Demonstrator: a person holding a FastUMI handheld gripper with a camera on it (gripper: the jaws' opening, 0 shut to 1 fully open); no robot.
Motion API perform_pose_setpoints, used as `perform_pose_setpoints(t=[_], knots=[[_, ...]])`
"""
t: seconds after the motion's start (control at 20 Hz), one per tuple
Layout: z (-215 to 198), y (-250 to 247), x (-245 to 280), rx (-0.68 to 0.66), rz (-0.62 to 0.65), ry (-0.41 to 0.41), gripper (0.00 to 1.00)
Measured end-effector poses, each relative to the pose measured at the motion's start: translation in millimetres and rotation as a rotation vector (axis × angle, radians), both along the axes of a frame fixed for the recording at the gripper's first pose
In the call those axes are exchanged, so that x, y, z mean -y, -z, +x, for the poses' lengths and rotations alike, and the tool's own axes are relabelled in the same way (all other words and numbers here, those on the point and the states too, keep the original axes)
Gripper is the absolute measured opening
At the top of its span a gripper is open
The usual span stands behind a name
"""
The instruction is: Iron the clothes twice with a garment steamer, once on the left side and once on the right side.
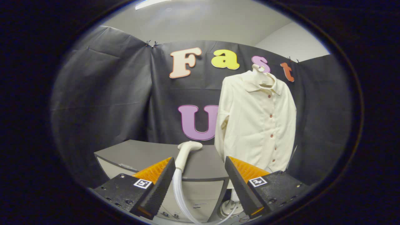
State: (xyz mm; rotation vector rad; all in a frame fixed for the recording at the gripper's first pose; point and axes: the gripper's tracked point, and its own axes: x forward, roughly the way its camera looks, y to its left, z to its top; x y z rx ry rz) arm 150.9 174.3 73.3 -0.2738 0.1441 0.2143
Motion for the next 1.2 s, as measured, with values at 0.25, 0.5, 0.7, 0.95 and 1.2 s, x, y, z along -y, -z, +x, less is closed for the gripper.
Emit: perform_pose_setpoints(t=[0.25,0.5,0.7,0.95,1.2], knots=[[57.4,15.4,-26.4,-0.065,0.074,-0.009,0.97],[112.4,44.4,-34.2,-0.219,0.138,0.004,0.97],[153.2,47.3,-36.1,-0.236,0.177,0.048,0.96],[173.9,95.0,-66.1,-0.387,0.170,-0.011,0.97],[180.4,123.9,-76.6,-0.495,-0.017,-0.048,0.98]])
